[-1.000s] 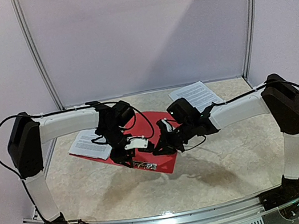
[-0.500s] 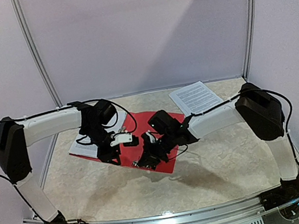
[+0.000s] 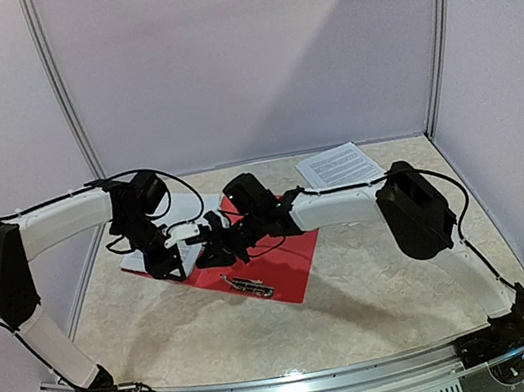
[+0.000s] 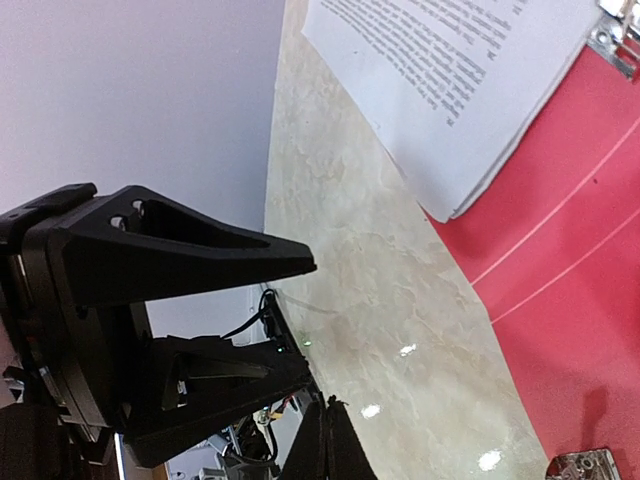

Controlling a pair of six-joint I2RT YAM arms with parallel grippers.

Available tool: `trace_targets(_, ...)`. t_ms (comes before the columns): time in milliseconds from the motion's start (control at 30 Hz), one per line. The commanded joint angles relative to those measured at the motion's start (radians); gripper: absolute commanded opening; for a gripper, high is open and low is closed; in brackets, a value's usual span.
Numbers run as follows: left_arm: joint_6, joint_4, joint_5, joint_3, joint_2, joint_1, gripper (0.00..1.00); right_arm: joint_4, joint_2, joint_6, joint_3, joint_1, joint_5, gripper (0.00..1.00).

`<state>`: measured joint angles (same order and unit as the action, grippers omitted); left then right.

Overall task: Put the files into the folder
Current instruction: Open the spring clip on the folder, then pick up the file from the corner of the board.

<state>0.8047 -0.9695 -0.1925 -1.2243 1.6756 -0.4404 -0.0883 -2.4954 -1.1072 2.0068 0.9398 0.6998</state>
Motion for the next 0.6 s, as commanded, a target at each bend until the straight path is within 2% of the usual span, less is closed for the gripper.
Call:
trace_targets(0,0.009,-0.016,-0.158,-0.021,-0.071,-0.024,0.51,-0.040,-0.056,-0.031,0.108,-0.020,0.008,0.00)
trace_targets(133,0.024,-0.058,-0.218,-0.041,-0.090,-0.031,0.52,-0.056,-0.032,0.009,0.167,-0.056,0.051,0.02)
trace_targets(200,0.023,-0.073,-0.244,-0.054,-0.102,-0.043,0.52,-0.147,0.017,0.054,0.165,-0.089,0.029,0.07)
trace_targets(267,0.032,-0.100,-0.262,-0.071,-0.111,-0.066,0.52,-0.301,0.075,0.171,0.157,-0.132,-0.039,0.12)
trace_targets(400,0.023,-0.119,-0.229,-0.109,-0.122,-0.143,0.52,-0.556,0.274,0.368,0.026,-0.254,-0.228,0.32)
trace_targets(567,0.021,-0.141,-0.196,-0.158,-0.092,-0.196,0.52,-0.704,0.511,0.525,-0.240,-0.477,-0.378,0.55)
